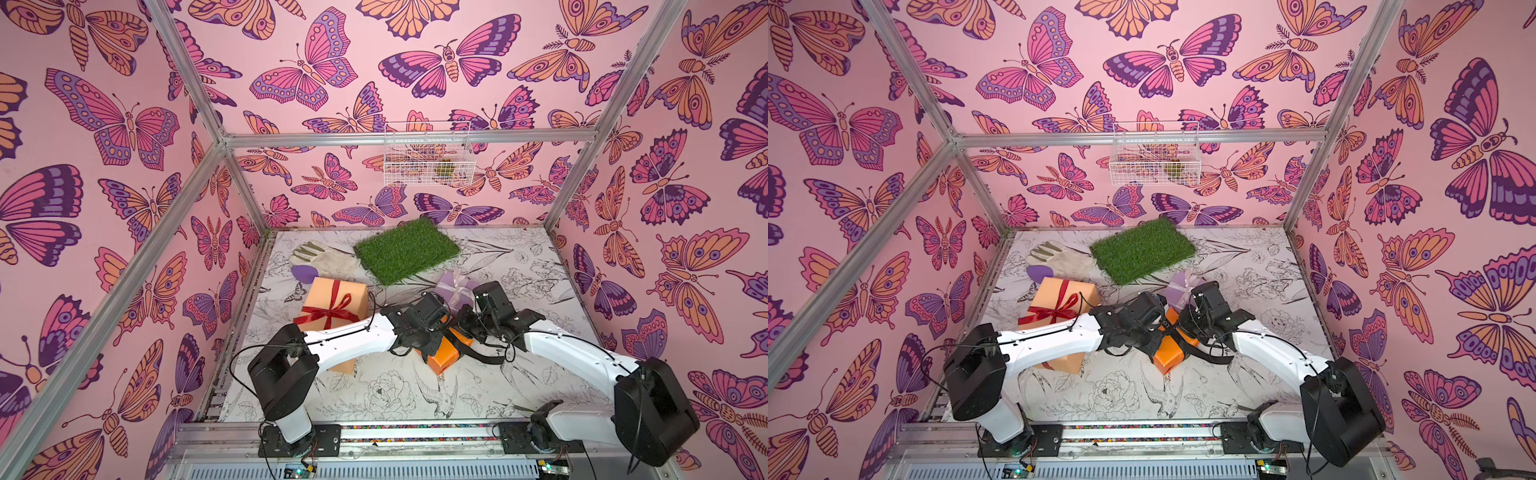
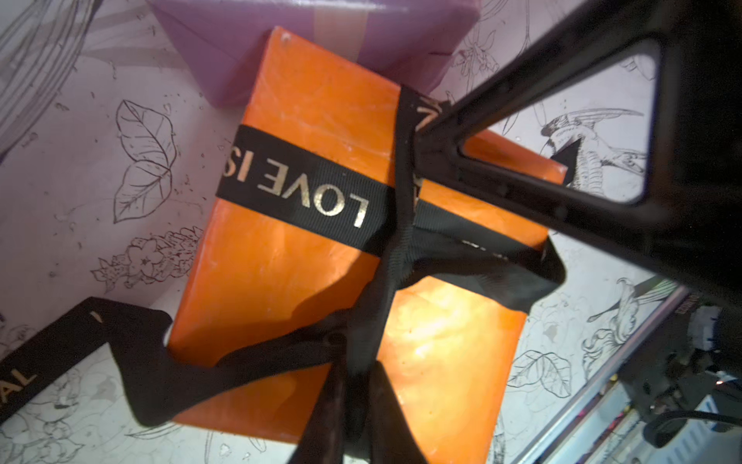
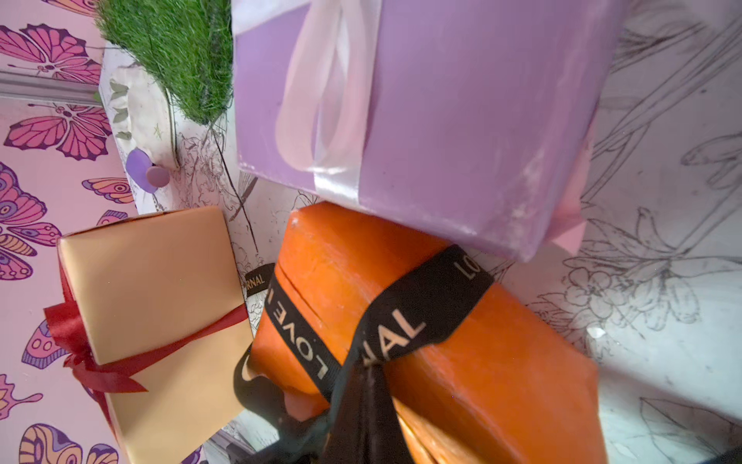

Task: Untie the ribbon bows on the gift boxes
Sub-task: Untie the ribbon from the gift box.

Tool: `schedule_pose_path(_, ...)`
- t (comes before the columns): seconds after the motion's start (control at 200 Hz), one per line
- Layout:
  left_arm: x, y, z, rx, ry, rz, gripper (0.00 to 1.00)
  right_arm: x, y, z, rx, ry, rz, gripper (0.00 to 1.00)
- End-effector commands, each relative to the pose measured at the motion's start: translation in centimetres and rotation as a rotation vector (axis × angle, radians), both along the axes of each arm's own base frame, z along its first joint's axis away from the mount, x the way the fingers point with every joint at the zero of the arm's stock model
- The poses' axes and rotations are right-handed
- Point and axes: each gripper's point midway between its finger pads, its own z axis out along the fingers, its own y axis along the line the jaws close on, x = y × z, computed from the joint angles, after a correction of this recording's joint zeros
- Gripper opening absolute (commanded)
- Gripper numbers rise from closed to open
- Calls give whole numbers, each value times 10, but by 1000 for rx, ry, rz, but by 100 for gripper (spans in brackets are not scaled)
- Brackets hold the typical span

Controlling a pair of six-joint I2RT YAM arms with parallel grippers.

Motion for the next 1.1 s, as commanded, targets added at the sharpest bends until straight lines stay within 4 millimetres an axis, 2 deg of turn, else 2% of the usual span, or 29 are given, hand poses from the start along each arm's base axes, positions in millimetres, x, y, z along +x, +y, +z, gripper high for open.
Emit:
schedule_pose_path(0.0, -6, 18, -10, 51, 8, 21, 7, 1, -9, -1, -30, -10, -26, 0)
schedule_pose_path(0.095, -10, 27, -13, 58, 13, 46, 0, 2, -19, 0, -33, -17, -53, 0)
schedule_pose_path(0.396, -22, 60, -22, 78, 29, 134, 0, 2, -66, -6, -85, -16, -159, 0)
schedule_pose_path(0.581, -31, 92, -33, 97, 51, 241, 0, -3, -97, -20, -98, 7, -240, 0)
schedule_pose_path(0.746, -37, 118, -49, 121, 87, 329, 0, -8, -110, -31, -106, 23, -281, 0)
schedule_pose_path(0.856, -37, 119, -52, 123, 103, 332, 0, -10, -111, -36, -104, 39, -279, 0)
schedule_pose_path(0.886, -36, 117, -51, 117, 105, 327, 9, -9, -109, -35, -96, 38, -268, 2)
schedule_pose_path(0.921, -35, 113, -47, 106, 106, 315, 29, -8, -105, -32, -84, 32, -247, 13)
schedule_pose_path(0.946, -34, 110, -44, 95, 104, 305, 44, -7, -103, -29, -77, 24, -235, 26)
schedule_pose_path(0.971, -33, 107, -40, 83, 100, 299, 55, -7, -101, -26, -70, 25, -225, 38)
schedule_pose_path(1.036, -28, 101, -28, 62, 76, 288, 67, -9, -101, -17, -75, 14, -211, 59)
schedule_pose_path(1.096, -22, 99, -15, 44, 42, 280, 69, -12, -102, -8, -84, -3, -195, 63)
